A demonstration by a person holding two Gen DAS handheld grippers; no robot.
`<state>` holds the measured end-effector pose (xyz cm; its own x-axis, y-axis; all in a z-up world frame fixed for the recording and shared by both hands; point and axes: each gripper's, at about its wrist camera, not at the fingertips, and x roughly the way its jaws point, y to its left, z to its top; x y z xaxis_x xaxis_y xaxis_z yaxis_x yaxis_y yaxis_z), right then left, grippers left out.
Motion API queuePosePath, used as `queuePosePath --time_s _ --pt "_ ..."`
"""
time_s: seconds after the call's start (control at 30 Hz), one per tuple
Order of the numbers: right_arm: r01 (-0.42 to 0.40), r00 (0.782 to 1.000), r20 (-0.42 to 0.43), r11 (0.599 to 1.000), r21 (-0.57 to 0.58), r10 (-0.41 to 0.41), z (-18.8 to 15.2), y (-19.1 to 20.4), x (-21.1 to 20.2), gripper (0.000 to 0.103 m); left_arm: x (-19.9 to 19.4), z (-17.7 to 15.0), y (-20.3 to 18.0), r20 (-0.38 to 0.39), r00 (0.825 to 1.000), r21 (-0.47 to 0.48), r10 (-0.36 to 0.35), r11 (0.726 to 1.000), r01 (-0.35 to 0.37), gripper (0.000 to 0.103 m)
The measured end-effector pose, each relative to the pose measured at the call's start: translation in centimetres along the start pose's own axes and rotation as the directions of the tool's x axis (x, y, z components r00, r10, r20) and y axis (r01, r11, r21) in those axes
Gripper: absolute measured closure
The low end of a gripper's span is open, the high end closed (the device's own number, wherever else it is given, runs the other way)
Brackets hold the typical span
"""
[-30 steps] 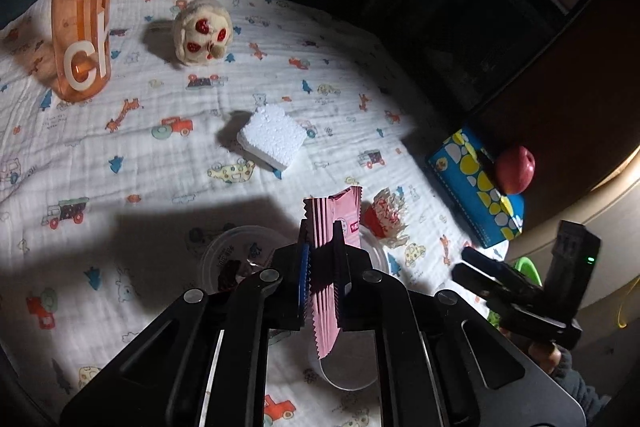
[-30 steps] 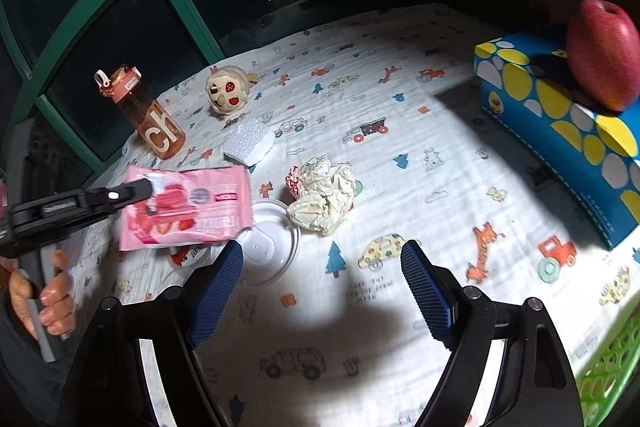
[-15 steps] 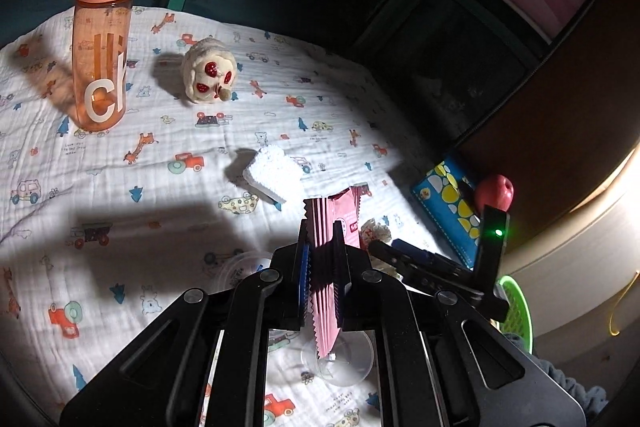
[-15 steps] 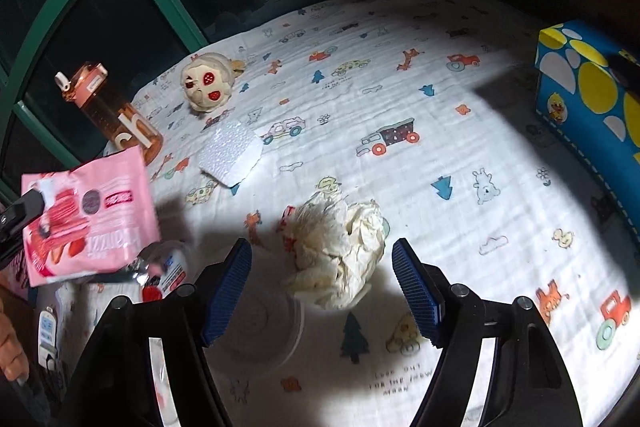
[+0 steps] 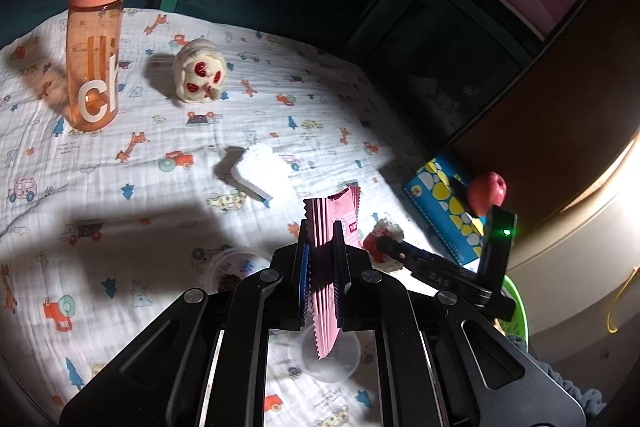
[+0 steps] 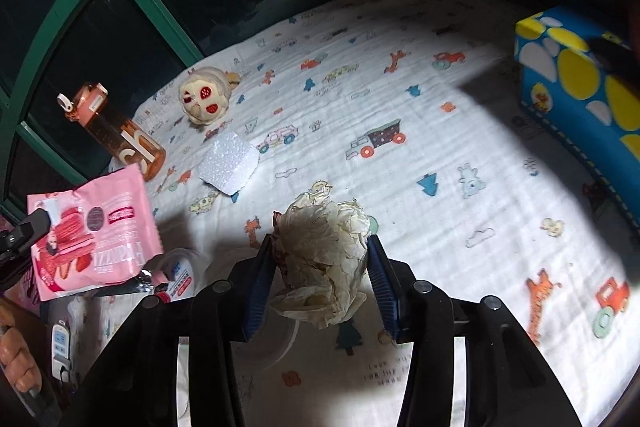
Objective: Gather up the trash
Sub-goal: 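Grasp the crumpled white tissue with the right tool while the left tool holds the wrapper, then carry the pink wrapper and white tissue to the green basket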
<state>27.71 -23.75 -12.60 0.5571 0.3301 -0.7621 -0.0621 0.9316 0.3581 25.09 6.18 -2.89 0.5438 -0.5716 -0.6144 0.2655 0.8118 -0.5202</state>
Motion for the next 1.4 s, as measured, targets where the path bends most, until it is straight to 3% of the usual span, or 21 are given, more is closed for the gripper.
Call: queuePosePath --time_s 0.43,0.8,1.07,1.3,1.4 --pt "0.017 0.992 0.125 0.999 0.03 -0.021 -4.9 -1.9 -12.5 0.059 -1.2 -2.0 -7.1 -0.003 0.996 0.084 -0.084 0.993 0.084 0.095" --pt "0.116 0.965 0.218 0.983 0.143 -0.146 -11.9 -8.2 -23.5 0.058 -1.1 -4.9 -14.6 -0.053 0.984 0.171 -0.169 0.97 0.175 0.095" --pt "0.211 0.941 0.21 0.944 0.253 -0.266 -16.1 -13.9 -27.8 0.055 0.7 -7.1 -20.4 -0.115 0.967 0.239 -0.227 0.939 0.249 0.095" --pt "0.227 0.927 0.22 0.921 0.317 -0.304 -18.1 -16.6 -29.8 0.052 2.5 -8.6 -25.0 -0.176 0.949 0.285 -0.261 0.909 0.303 0.095" --pt "0.223 0.925 0.223 0.914 0.338 -0.308 -18.7 -17.5 -30.3 0.045 3.2 -9.5 -26.9 -0.202 0.942 0.301 -0.269 0.898 0.321 0.095"
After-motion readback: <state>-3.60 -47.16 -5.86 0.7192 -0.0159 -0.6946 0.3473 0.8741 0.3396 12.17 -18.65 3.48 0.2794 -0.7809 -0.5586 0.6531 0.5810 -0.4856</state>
